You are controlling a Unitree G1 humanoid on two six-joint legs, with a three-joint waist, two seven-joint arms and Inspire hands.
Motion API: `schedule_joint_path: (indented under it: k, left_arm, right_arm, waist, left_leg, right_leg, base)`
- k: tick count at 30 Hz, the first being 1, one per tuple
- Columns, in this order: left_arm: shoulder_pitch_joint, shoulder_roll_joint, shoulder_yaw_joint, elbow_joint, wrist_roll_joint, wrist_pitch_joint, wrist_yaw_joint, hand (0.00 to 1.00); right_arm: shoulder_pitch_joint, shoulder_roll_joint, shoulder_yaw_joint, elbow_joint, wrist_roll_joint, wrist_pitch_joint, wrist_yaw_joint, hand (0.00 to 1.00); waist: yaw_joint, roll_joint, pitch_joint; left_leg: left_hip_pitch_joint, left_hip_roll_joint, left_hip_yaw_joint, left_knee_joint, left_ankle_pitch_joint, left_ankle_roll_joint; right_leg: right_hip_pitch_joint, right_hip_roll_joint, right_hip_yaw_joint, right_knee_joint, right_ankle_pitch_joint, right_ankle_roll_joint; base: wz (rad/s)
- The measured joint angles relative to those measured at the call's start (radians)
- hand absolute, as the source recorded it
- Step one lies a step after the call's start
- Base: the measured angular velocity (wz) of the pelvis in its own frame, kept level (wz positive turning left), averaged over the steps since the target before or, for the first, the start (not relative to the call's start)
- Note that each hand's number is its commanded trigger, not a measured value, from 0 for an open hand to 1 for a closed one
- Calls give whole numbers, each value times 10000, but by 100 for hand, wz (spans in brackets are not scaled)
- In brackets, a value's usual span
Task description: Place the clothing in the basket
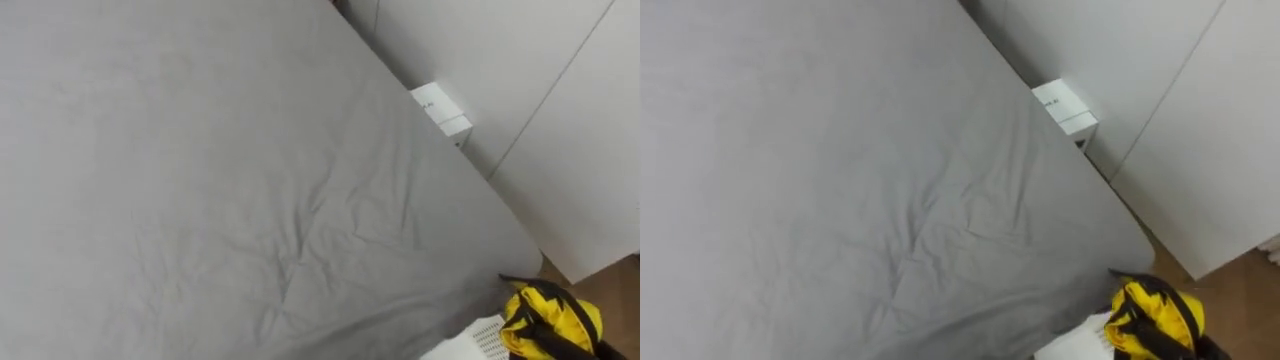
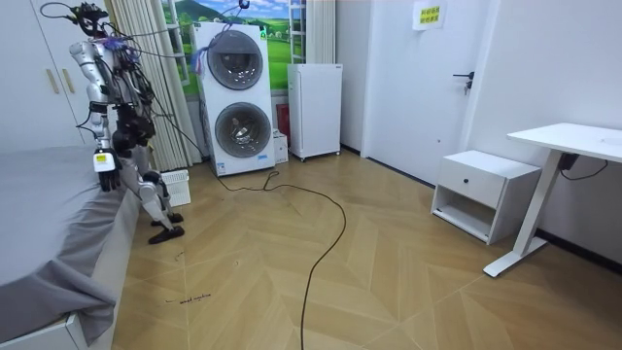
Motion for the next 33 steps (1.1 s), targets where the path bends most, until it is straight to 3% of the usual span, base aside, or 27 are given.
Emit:
schedule_joint_path:
  k: [3, 4, 5, 13, 14, 15, 16, 22, 23, 24, 33]
  left_arm:
    - [-325, -3, -168, 89, -20, -3, 0, 0]
    - [-424, -11, -299, 98, -126, -4, -1, 0]
    - [-521, -31, -373, 151, -158, -4, -11, 0]
    - [-690, -33, -556, 248, -375, -138, -69, 0]
    - [-691, -33, -686, 261, -378, -138, -100, 0]
    - [-692, -33, -740, 273, -379, -139, -104, 0]
    - [-705, -41, -834, 321, -373, -139, -159, 0]
    - [-1001, -55, -1352, 420, -392, -137, -247, 0]
    - [-1103, -44, -1517, 475, -456, -138, -246, 0]
    - [-1171, -48, -1554, 550, -553, -138, -245, 0]
    - [-1509, -44, -1710, 835, -784, -182, -225, 0]
  right_arm:
    - [-291, -46, -111, 370, 187, -1, -101, 100]
    - [-442, -66, -263, 411, 259, -8, -126, 100]
    - [-589, -135, -384, 510, 311, -55, -245, 100]
    - [-1384, -612, -789, 1459, 648, -468, -951, 100]
    - [-1415, -662, -789, 1557, 732, -570, -1018, 65]
    - [-1443, -682, -790, 1605, 783, -595, -1064, 64]
    - [-1487, -692, -878, 1691, 828, -666, -1088, 100]
    - [-1830, -932, -934, 2610, 831, -963, -1048, 100]
    - [-1886, -932, -883, 2611, 873, -970, -1049, 56]
    - [-1926, -937, -836, 2613, 900, -970, -1052, 0]
    - [-2206, -985, -723, 2893, 1275, -1316, -868, 0]
  waist:
    - [-21, 205, -22]
    - [-21, 331, -8]
    - [-19, 482, -44]
    - [-140, 1128, -108]
    - [-158, 1202, -114]
    - [-162, 1232, -113]
    - [-210, 1295, -105]
    - [-196, 1702, -75]
    - [-172, 1747, -66]
    - [-173, 1767, -61]
    - [-194, 1823, -49]
  left_leg:
    - [-472, -6, 29, 71, -22, 39]
    - [-625, -5, 28, 67, -38, 73]
    - [-784, -14, 29, 67, -39, 88]
    - [-1708, -131, 91, 169, 56, 244]
    - [-1844, -129, 168, 229, 60, 250]
    - [-1899, -130, 235, 255, 60, 250]
    - [-2014, -148, 263, 324, 60, 250]
    - [-2469, -187, 323, 411, 61, 252]
    - [-2553, -210, 327, 424, 66, 261]
    - [-2587, -222, 327, 424, 73, 271]
    - [-2801, -338, 279, 473, 133, 332]
  right_leg:
    - [-535, 11, 3, 234, 6, 28]
    - [-735, 17, 4, 312, 29, 42]
    - [-917, 8, 4, 351, 59, 62]
    - [-2124, -3, 313, 875, 93, 91]
    - [-2285, 8, 389, 911, 118, 92]
    - [-2328, 12, 433, 958, 126, 90]
    - [-2481, -11, 446, 1037, 137, 86]
    - [-3108, -16, 575, 1251, 176, 85]
    - [-3220, -20, 618, 1377, 172, 85]
    - [-3285, -15, 654, 1423, 169, 87]
    - [-3709, 8, 942, 1797, 57, 184]
  base:
    - [8]
    - [0]
    - [0]
    - [-9]
    - [-25]
    - [-24]
    - [-22]
    - [-8]
    - [-7]
    - [-12]
    - [-4]
